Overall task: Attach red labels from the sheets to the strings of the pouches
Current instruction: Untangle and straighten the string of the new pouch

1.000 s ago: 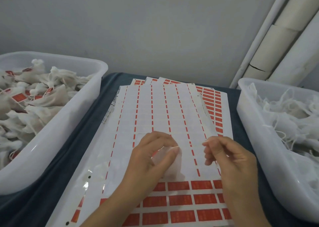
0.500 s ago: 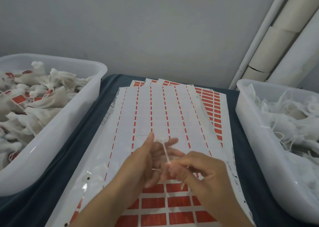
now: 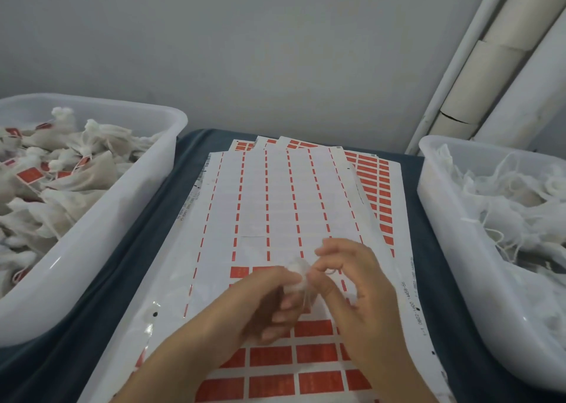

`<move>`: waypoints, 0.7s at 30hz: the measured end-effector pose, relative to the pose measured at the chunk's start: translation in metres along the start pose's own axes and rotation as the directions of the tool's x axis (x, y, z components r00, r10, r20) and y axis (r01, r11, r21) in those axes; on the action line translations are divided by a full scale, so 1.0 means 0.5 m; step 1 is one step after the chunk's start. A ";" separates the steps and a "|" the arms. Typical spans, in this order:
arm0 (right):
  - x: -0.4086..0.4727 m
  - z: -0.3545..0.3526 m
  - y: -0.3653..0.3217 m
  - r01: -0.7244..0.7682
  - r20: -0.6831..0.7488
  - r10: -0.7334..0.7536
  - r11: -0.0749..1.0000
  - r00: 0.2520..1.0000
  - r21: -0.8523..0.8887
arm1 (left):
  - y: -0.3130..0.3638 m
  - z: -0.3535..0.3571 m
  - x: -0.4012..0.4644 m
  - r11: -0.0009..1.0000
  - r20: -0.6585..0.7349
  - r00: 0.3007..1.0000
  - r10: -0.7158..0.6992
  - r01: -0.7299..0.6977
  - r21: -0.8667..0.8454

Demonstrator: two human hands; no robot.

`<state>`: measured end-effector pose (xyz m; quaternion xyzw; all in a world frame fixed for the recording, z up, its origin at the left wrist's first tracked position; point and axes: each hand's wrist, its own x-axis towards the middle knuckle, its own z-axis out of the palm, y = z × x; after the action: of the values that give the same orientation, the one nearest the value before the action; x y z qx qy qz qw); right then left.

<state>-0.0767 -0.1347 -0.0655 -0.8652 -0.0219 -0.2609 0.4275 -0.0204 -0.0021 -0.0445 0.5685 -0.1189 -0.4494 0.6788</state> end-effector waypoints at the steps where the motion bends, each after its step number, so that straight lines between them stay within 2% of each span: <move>1: -0.003 0.006 -0.003 0.019 0.047 -0.020 1.000 0.999 0.025 | -0.008 -0.004 0.002 0.999 -0.013 0.999 -0.034 0.034 0.043; 3: -0.012 0.013 -0.008 -0.012 0.169 -0.013 0.989 0.985 0.144 | -0.020 -0.016 -0.004 0.973 -0.067 0.995 -0.075 0.088 0.215; 5: -0.021 0.019 -0.010 -0.110 0.248 0.057 0.973 0.967 0.202 | -0.008 -0.009 0.003 0.967 -0.041 0.998 -0.036 0.046 0.252; 7: -0.023 0.025 -0.007 -0.140 0.201 0.107 0.977 0.974 0.158 | -0.004 -0.003 -0.006 0.973 -0.070 0.997 0.041 -0.024 0.232; 12: -0.013 0.020 0.000 -0.173 -0.032 0.177 0.980 0.984 0.101 | -0.035 -0.005 -0.006 0.878 -0.185 0.922 0.340 -0.240 0.415; 14: -0.008 0.013 -0.004 -0.221 -0.028 0.228 0.962 0.973 0.159 | -0.042 -0.006 -0.008 0.812 -0.144 0.885 0.443 -0.328 0.482; 17: 0.003 -0.002 -0.009 -0.320 0.070 0.315 0.890 0.947 0.325 | -0.050 0.001 -0.012 0.712 -0.039 0.845 0.533 -0.423 0.560; 21: 0.012 -0.016 -0.013 -0.423 0.204 0.371 0.776 0.906 0.469 | -0.053 0.000 -0.012 0.663 -0.003 0.812 0.583 -0.474 0.579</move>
<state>-0.0766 -0.1376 -0.0538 -0.7205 0.0728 -0.1065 0.6814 -0.0365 0.0038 -0.0654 0.7196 -0.3392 -0.1217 0.5935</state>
